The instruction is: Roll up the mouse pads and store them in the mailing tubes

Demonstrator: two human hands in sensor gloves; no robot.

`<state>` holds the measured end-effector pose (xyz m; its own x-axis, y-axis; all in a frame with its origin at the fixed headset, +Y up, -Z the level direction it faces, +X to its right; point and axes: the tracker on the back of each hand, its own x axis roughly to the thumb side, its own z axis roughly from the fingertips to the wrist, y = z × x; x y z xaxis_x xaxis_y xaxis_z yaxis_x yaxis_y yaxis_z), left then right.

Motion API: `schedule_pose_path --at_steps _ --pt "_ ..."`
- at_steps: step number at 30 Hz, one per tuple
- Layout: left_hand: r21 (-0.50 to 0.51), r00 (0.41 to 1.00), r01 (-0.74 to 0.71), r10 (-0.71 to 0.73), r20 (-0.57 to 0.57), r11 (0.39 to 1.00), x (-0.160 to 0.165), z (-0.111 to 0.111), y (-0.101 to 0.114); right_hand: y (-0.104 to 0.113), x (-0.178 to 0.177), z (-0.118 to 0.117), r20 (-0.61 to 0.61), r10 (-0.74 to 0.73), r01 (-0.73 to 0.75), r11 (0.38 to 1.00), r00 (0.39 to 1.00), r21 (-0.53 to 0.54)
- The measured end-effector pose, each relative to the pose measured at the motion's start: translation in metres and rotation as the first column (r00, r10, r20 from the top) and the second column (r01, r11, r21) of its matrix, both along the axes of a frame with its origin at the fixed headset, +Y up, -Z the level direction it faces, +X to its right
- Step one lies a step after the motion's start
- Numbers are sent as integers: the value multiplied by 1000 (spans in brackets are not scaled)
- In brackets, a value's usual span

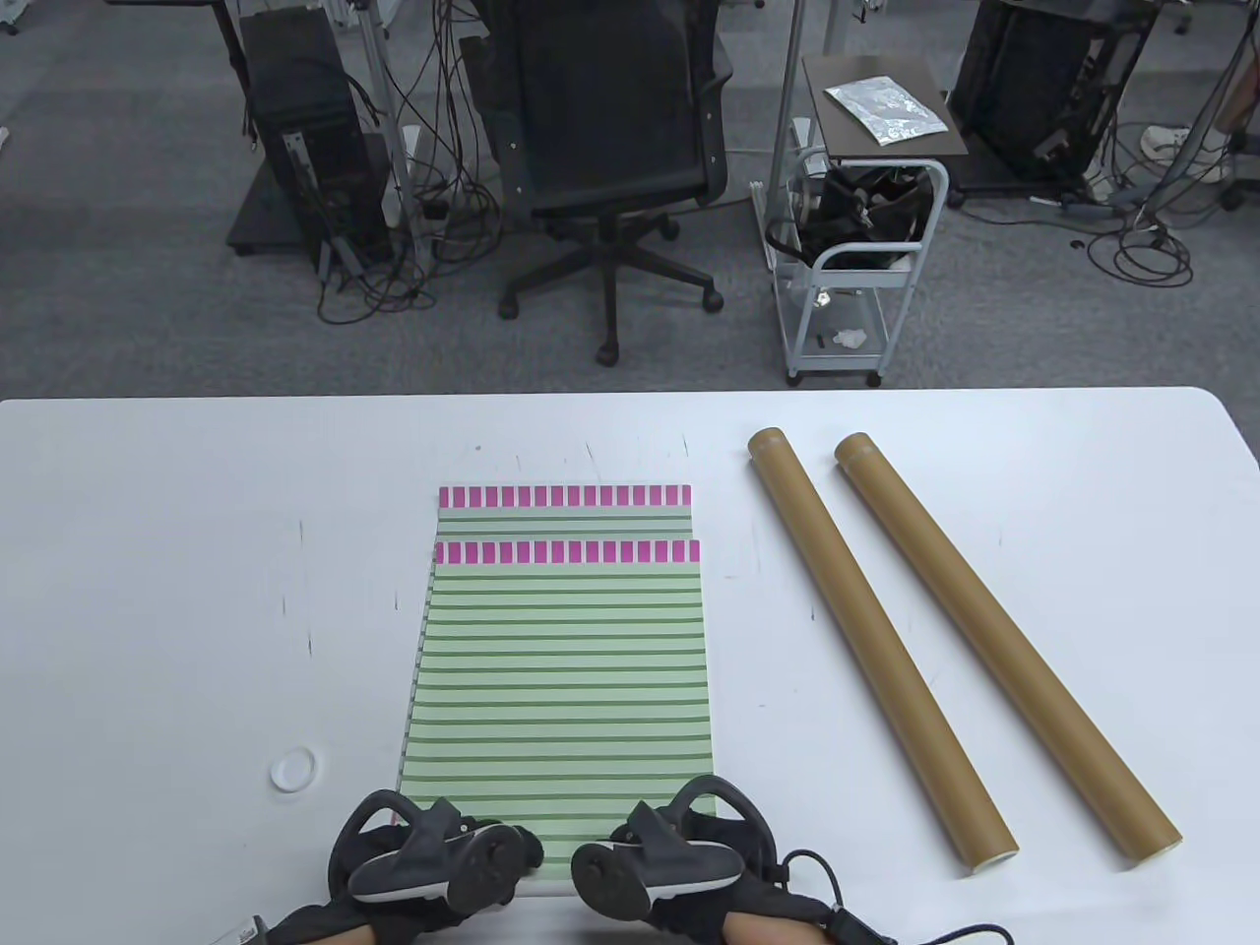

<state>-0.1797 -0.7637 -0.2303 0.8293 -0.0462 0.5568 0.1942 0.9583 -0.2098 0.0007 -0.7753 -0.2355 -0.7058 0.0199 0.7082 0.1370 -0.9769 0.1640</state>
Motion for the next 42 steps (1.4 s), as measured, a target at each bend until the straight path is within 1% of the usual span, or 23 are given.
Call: schedule_pose_path --at_steps 1,3,4,6,9,10,12,14,15,16,17,21,23,24,26,27,32,33,34,36,37,40,42 --pt "29 1000 15 -14 -22 999 0 -1 0 0 2 -1 17 -7 7 1000 1000 -1" --pt "113 994 105 -100 -51 988 0 -3 -4 -2 1 -1 20 34 -35 998 999 56" --pt "119 987 158 -153 -49 980 1 -5 -5 -2 0 -1 1 73 -73 994 997 83" --pt "151 983 181 -172 -70 972 3 -4 -4 -3 -6 5 -45 108 -104 991 993 82" --pt "181 975 217 -204 -88 959 6 -1 -3 -4 -12 15 -106 169 -153 977 980 151" --pt "190 974 223 -209 -91 956 6 0 -3 -3 -13 15 -110 161 -141 975 981 174" --pt "219 976 218 -207 -73 951 9 4 -1 -3 -13 14 -97 159 -145 979 983 141" --pt "242 982 188 -190 -12 952 11 11 1 -3 -13 12 -90 151 -141 984 984 111" --pt "236 986 145 -160 44 961 12 15 3 -3 -14 12 -89 156 -146 984 984 105" --pt "220 988 114 -134 76 969 13 18 5 -2 -14 12 -88 159 -150 984 983 101" --pt "229 989 107 -127 74 967 12 19 6 -2 -14 11 -86 161 -153 984 983 96" --pt "138 991 77 -91 96 987 8 15 5 -2 -14 9 -80 149 -144 987 986 69" --pt "190 990 96 -114 87 977 10 16 4 1 -14 9 -84 108 -103 993 991 64" --pt "240 987 111 -135 86 965 11 17 5 1 -13 11 -78 63 -56 994 995 91" --pt "279 988 108 -135 80 954 12 17 6 1 -12 13 -80 109 -95 982 991 161" --pt "276 988 107 -134 81 955 13 17 6 2 -12 13 -80 96 -82 983 992 162" --pt "272 988 103 -131 86 957 13 14 8 3 -7 9 -63 61 -57 997 996 61" --pt "274 988 104 -132 85 956 12 14 7 2 -8 10 -68 87 -81 993 994 85" --pt "275 987 106 -134 84 956 12 14 7 3 -9 11 -70 109 -99 986 992 137" --pt "264 990 100 -124 74 959 11 13 8 4 -11 14 -67 104 -88 974 992 211" --pt "264 991 95 -117 69 960 10 13 8 5 -12 15 -84 113 -90 966 990 243" --pt "258 993 75 -94 64 963 7 12 7 7 -14 18 -98 128 -94 952 987 291" --pt "239 990 86 -109 87 967 7 13 6 8 -15 17 -93 128 -95 950 987 297"
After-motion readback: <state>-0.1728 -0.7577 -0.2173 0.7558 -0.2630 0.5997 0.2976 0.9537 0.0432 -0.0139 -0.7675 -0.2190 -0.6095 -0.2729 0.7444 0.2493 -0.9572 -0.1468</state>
